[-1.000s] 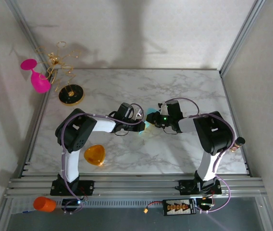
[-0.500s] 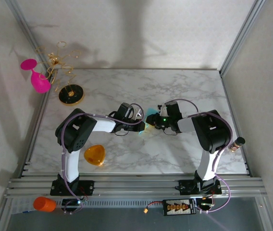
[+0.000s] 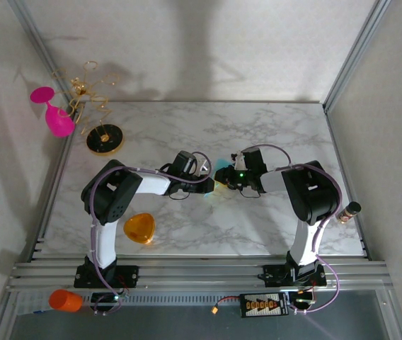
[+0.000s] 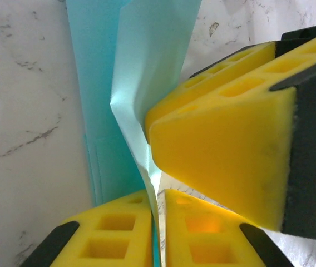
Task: Fold a paper plane with a square sheet of paper (pick it up from the middle)
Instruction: Fold the wing for the fifth time at the center of the table.
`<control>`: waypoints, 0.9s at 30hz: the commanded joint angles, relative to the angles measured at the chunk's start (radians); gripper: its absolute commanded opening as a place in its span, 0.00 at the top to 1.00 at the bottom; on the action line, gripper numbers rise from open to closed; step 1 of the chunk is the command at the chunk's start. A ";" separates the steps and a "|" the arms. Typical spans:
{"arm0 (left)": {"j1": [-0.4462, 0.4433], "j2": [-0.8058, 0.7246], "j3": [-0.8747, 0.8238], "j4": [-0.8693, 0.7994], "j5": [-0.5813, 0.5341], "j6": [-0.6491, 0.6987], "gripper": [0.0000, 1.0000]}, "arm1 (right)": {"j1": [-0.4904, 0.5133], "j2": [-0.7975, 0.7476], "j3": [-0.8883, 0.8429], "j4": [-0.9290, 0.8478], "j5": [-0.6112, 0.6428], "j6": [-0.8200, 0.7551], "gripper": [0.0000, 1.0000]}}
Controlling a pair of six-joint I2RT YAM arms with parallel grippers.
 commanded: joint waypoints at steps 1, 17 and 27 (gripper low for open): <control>0.006 0.026 -0.021 -0.090 -0.041 -0.029 0.85 | 0.008 0.052 0.013 -0.094 0.083 -0.038 0.72; 0.006 -0.090 -0.075 -0.120 -0.039 -0.105 0.83 | 0.009 0.074 0.036 -0.145 0.106 -0.066 0.72; 0.005 -0.110 -0.098 -0.121 -0.022 -0.123 0.83 | 0.011 0.079 0.041 -0.148 0.105 -0.068 0.73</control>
